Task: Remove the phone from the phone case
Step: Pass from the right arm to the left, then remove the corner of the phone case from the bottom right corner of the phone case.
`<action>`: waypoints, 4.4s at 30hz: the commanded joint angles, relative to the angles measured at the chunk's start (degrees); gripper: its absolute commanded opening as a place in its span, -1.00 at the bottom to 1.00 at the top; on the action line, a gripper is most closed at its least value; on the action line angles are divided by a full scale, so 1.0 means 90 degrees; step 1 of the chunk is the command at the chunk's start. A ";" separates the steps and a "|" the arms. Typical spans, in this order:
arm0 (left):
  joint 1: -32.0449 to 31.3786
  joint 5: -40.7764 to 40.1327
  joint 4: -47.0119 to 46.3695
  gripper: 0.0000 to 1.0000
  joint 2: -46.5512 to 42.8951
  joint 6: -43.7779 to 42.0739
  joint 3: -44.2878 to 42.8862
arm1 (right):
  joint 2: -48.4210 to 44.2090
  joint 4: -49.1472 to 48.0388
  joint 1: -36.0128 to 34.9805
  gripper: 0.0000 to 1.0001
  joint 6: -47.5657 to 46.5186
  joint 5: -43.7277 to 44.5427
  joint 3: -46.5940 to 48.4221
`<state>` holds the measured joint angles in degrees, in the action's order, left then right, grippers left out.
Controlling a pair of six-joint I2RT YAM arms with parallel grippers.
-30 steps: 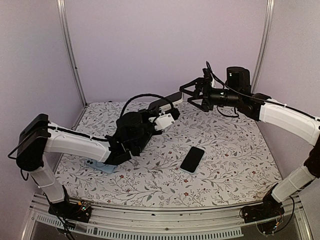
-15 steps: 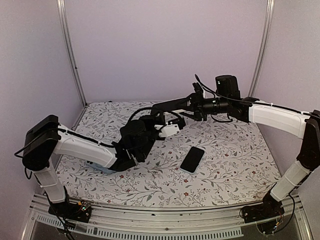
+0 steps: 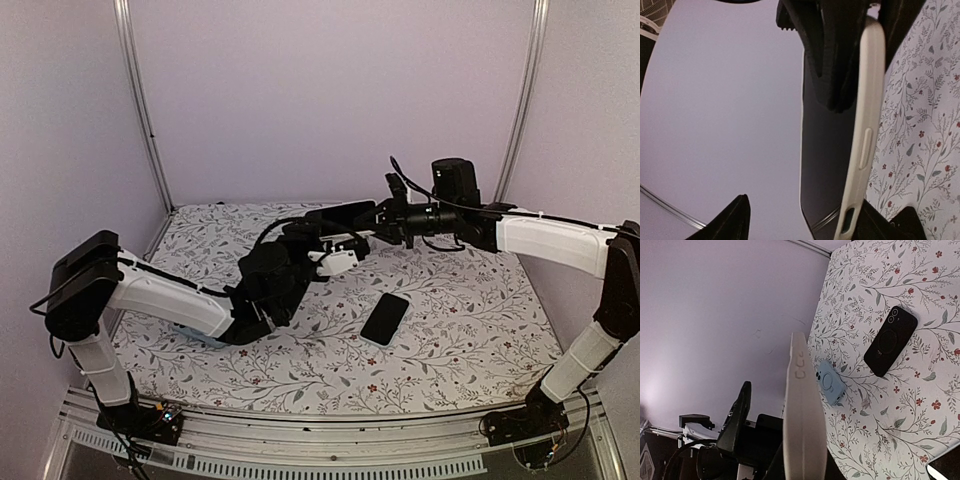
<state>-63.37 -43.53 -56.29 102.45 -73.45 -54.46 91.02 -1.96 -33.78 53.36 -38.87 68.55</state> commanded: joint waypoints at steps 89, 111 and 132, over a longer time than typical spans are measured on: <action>0.3741 1.0367 -0.1286 -1.00 -0.0750 1.7349 -0.0462 | -0.1339 -0.3071 0.0072 0.24 -0.1411 -0.0617 -0.1178; 0.3740 1.0481 -0.1812 -1.00 -0.1042 1.7495 -0.0308 | -0.1051 -0.3396 0.0072 -0.29 -0.0948 -0.0280 -0.1449; 0.3664 1.0415 -0.2384 -1.00 -0.1185 1.7542 -0.0169 | -0.0782 -0.3300 0.0145 -0.32 -0.1038 -0.0188 -0.1614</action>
<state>-30.37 50.72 -78.02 95.39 88.49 -55.00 83.68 -32.01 -32.60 44.40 -40.58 53.80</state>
